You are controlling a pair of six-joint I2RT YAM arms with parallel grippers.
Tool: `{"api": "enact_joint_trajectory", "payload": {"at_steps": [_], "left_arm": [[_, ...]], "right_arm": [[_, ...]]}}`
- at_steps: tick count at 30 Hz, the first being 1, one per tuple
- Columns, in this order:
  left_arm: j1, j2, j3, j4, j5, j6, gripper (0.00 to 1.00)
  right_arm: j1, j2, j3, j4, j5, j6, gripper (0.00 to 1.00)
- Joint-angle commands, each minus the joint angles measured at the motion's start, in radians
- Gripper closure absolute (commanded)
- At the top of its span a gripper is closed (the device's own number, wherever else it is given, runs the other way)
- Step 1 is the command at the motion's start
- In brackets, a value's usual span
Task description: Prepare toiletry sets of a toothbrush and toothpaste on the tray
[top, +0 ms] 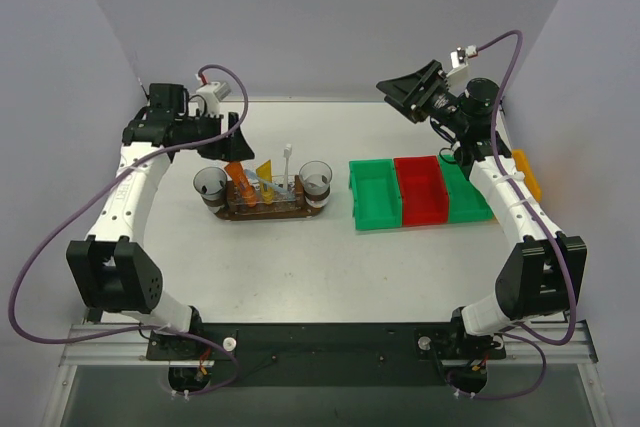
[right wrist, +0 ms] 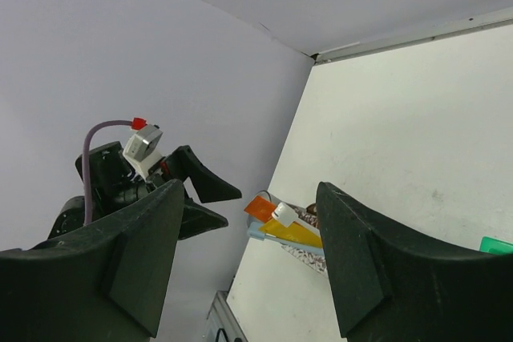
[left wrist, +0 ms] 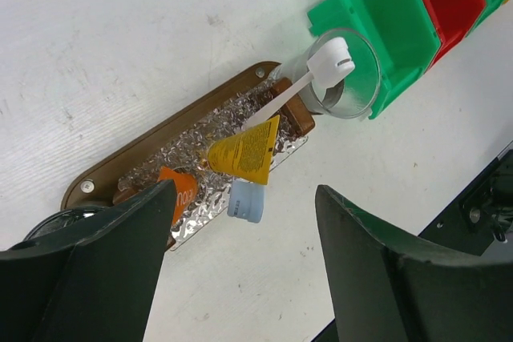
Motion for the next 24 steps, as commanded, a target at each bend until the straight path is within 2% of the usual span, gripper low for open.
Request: {"api": "enact_joint_trajectory", "payload": {"at_steps": [1, 6, 10, 13, 17, 19, 24], "left_arm": [[0.035, -0.078, 0.034, 0.144, 0.054, -0.093, 0.2], [0.055, -0.135, 0.017, 0.276, 0.022, -0.229, 0.19], [0.055, -0.242, -0.058, 0.449, -0.079, -0.332, 0.19], [0.055, -0.302, -0.084, 0.508, -0.142, -0.375, 0.19], [0.055, -0.357, -0.118, 0.502, -0.211, -0.373, 0.18], [0.055, -0.384, -0.135, 0.496, -0.219, -0.364, 0.13], [0.055, -0.441, -0.196, 0.5, -0.259, -0.389, 0.1]], "right_arm": [[-0.003, -0.048, 0.005, 0.035, -0.013, -0.047, 0.38], [-0.006, -0.09, 0.014, -0.04, -0.003, -0.105, 0.39], [-0.006, -0.138, 0.055, -0.222, 0.022, -0.235, 0.39], [-0.006, -0.19, 0.06, -0.304, 0.059, -0.317, 0.39], [-0.005, -0.261, 0.034, -0.375, 0.131, -0.404, 0.39], [-0.003, -0.31, -0.004, -0.381, 0.183, -0.429, 0.39], [-0.005, -0.412, -0.09, -0.373, 0.287, -0.452, 0.39]]}}
